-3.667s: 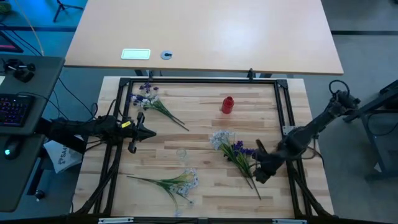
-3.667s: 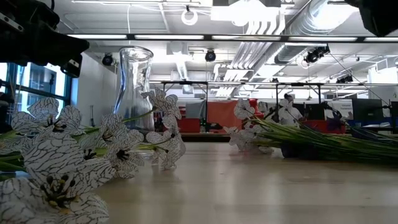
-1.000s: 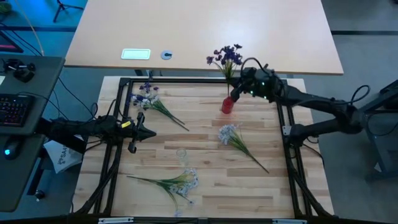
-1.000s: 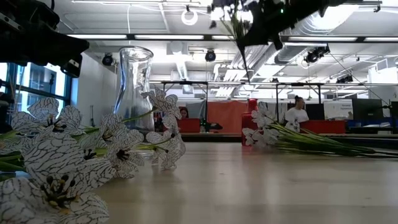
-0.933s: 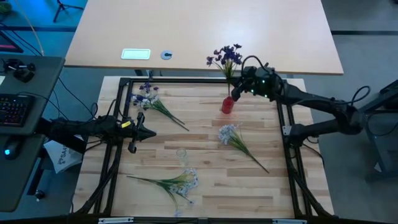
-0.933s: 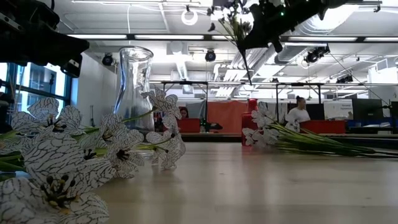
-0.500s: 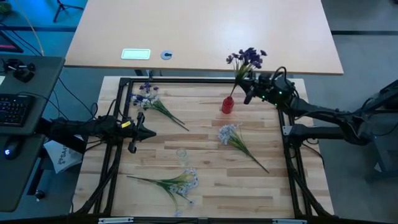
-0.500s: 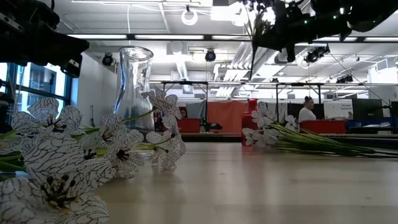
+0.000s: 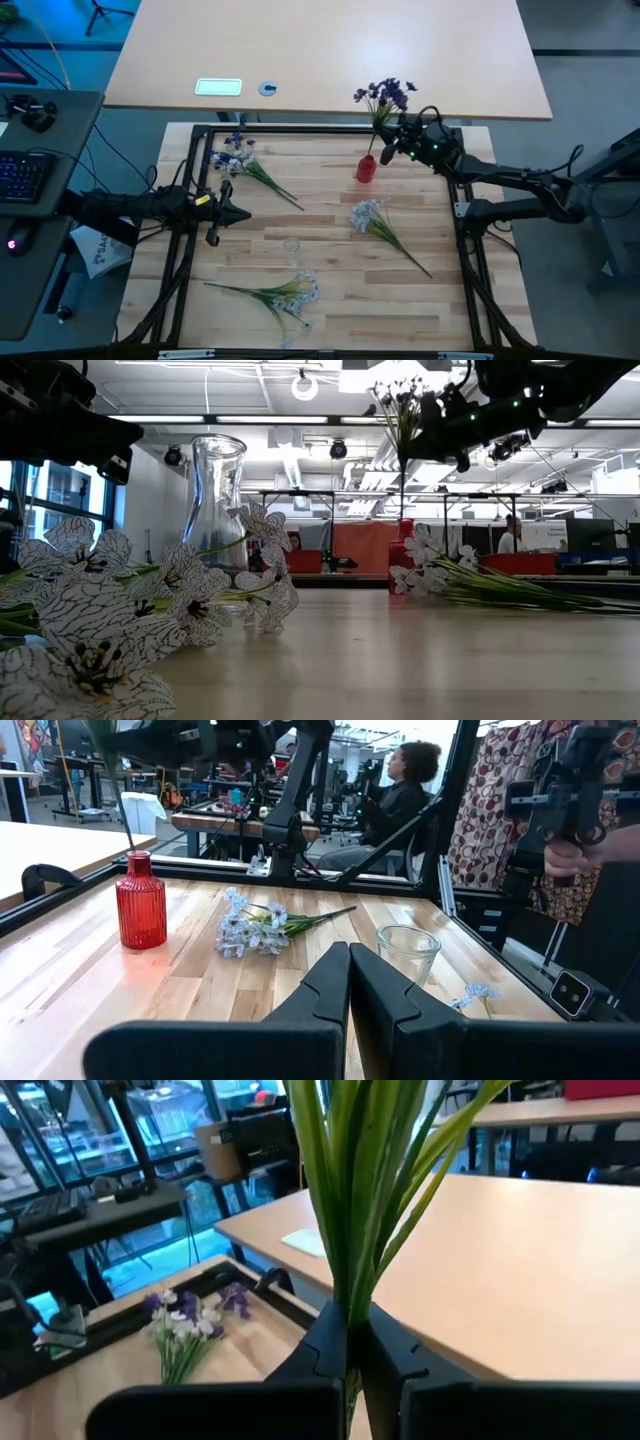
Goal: Sort flowers into vase by color
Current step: Put the bottom violet flowers into the red vase, then put the violet flowers into the red vase
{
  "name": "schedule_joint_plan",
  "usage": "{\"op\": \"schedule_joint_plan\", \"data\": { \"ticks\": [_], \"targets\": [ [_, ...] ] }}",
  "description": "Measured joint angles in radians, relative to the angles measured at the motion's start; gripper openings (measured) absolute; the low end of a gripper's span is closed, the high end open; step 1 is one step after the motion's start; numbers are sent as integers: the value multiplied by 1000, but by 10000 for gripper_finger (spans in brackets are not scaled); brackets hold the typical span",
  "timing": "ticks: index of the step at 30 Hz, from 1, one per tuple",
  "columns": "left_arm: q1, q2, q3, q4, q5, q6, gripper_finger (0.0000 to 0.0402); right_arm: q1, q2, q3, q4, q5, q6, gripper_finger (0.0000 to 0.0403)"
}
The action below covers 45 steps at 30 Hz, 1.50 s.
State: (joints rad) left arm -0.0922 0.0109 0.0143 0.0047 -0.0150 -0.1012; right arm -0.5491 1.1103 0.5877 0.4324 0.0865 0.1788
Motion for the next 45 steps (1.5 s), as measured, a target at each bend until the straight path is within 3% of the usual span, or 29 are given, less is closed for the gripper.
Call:
{"op": "schedule_joint_plan", "data": {
  "ticks": [17, 21, 33, 36, 41, 45],
  "targets": [
    [0, 0, 0, 0, 0, 0, 0, 0, -1, 0, -94, -76, -51, 14],
    [0, 0, 0, 0, 0, 0, 0, 0, -1, 0, -113, -128, -52, 61],
    [0, 0, 0, 0, 0, 0, 0, 1, -92, 1, -397, -138, -103, 270],
    [0, 0, 0, 0, 0, 0, 0, 1, -161, 1, -538, -148, -117, 295],
    [0, 0, 0, 0, 0, 0, 0, 1, -305, 1, -796, -192, -70, 304],
    [0, 0, 0, 0, 0, 0, 0, 6, -406, 1, -934, -382, 102, 304]
  ]
}}
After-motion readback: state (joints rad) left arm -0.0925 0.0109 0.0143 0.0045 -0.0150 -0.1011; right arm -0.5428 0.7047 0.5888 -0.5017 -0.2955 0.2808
